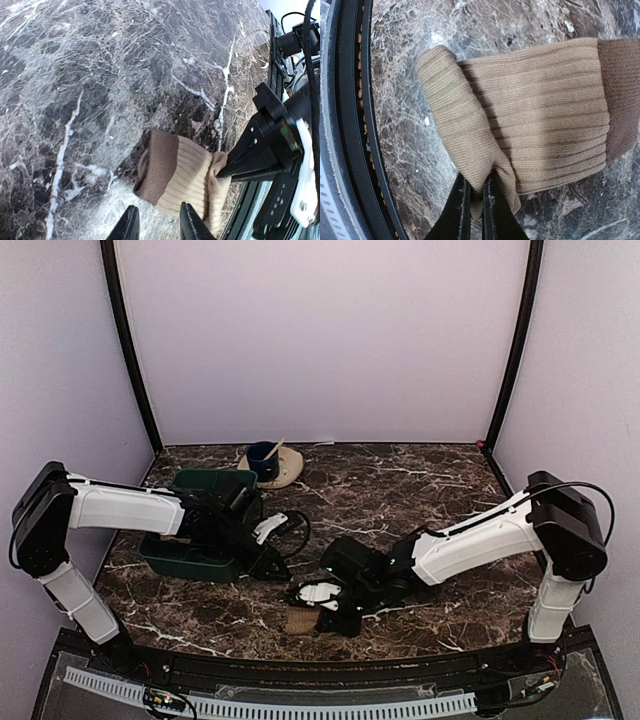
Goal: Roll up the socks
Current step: Roll the sock at the center of the board.
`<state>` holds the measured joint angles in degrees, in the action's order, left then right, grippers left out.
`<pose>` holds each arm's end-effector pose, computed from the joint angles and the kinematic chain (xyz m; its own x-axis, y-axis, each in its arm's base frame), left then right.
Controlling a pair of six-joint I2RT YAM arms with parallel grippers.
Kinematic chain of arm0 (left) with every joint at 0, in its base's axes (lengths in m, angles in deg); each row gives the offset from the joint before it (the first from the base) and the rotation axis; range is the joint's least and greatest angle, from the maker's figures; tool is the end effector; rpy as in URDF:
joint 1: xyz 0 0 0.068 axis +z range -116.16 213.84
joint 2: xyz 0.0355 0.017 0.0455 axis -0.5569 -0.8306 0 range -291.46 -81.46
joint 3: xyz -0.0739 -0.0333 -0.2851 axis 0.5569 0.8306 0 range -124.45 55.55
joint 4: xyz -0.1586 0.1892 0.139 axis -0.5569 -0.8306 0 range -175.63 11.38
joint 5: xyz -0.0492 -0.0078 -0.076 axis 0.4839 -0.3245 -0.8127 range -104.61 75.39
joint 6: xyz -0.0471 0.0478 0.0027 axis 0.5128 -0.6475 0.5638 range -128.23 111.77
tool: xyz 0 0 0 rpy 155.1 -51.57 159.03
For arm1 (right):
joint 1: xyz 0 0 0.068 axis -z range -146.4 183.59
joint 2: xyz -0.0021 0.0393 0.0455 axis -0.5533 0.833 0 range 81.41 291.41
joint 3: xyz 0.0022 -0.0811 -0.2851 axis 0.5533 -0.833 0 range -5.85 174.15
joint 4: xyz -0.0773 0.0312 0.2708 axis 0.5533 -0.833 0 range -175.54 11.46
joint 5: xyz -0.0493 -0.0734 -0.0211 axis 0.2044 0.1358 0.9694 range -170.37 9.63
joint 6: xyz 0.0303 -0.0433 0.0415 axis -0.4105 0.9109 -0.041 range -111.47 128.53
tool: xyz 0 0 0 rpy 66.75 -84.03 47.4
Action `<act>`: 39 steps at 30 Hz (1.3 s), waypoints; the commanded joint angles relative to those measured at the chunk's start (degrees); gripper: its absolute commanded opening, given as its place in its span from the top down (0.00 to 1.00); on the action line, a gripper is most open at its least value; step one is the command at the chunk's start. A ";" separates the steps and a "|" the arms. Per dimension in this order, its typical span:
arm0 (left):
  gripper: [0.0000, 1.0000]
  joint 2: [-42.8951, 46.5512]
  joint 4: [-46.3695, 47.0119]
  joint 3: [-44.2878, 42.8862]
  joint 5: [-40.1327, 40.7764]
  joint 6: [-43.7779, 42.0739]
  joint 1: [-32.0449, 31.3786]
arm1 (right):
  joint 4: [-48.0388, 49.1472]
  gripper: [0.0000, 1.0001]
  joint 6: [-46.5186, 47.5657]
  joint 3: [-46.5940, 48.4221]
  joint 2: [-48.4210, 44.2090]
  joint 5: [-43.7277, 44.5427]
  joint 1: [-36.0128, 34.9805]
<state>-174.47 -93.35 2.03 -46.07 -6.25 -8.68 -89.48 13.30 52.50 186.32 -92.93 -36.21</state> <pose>0.2393 -0.2574 0.1801 -0.6252 0.5334 -0.5698 0.7804 0.4410 -0.4433 0.1237 0.3700 0.1321 -0.2106 -0.8078 -0.5506 -0.9773 0.1608 0.1379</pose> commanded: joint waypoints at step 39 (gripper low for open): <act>0.71 16.09 0.09 8.75 10.94 -5.11 -17.24 | -19.11 0.97 1.46 9.56 11.15 -24.66 10.78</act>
<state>-157.58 -92.36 11.08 -35.05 -8.35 -24.31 -103.09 14.07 61.98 194.99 -119.36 -25.74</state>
